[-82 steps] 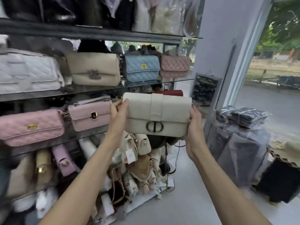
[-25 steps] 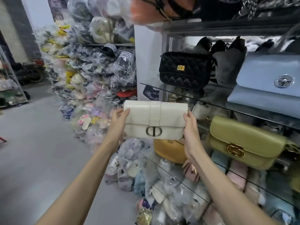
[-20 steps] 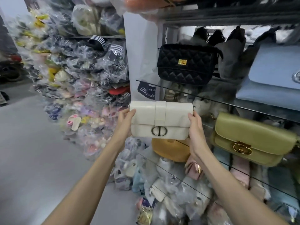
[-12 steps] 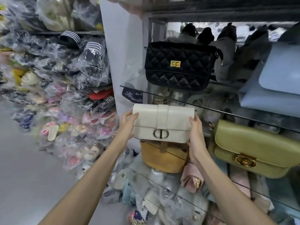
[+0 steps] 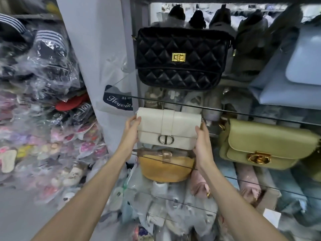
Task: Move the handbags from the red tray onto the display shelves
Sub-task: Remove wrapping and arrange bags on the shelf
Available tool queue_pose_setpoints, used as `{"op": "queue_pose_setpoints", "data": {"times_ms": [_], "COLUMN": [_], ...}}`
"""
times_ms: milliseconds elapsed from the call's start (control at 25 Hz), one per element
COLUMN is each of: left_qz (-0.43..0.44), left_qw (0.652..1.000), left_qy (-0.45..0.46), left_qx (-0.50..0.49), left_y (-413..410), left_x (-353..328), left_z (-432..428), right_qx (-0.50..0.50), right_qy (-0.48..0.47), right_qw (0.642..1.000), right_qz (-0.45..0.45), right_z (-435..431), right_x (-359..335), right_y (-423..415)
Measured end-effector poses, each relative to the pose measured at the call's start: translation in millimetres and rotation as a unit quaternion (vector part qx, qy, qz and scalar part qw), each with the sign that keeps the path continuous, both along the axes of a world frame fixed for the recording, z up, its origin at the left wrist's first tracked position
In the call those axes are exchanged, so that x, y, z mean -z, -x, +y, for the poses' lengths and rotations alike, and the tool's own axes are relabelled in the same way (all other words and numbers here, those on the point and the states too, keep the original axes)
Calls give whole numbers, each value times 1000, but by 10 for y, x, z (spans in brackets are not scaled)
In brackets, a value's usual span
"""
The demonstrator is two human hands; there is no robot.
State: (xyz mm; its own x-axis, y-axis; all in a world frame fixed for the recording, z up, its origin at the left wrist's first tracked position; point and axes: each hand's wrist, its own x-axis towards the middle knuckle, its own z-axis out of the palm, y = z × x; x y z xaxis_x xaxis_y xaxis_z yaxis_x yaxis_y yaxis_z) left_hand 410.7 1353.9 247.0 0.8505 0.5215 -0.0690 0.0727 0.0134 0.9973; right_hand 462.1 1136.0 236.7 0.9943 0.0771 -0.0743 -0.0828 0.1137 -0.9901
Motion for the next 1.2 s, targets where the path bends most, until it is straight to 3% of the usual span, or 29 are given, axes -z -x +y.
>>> {"op": "queue_pose_setpoints", "data": {"times_ms": [280,760,920,1200], "left_qz": [-8,-9,6,12], "left_qw": [997,995,995,991], "left_qy": [-5,-41,-19,7], "left_qx": [77,92,101,129], "left_y": [-67,-61,59,-24], "left_x": [147,434,319,334], "left_z": [198,383,386,412], "right_qx": [9,36,11,26], "right_qy": [120,115,152,136], "right_qw": [993,993,988,990], "right_qz": [3,-14,-23,-18], "right_z": [25,91,68,102], "right_x": [159,222,257,197], "right_y": [70,220,224,285]}}
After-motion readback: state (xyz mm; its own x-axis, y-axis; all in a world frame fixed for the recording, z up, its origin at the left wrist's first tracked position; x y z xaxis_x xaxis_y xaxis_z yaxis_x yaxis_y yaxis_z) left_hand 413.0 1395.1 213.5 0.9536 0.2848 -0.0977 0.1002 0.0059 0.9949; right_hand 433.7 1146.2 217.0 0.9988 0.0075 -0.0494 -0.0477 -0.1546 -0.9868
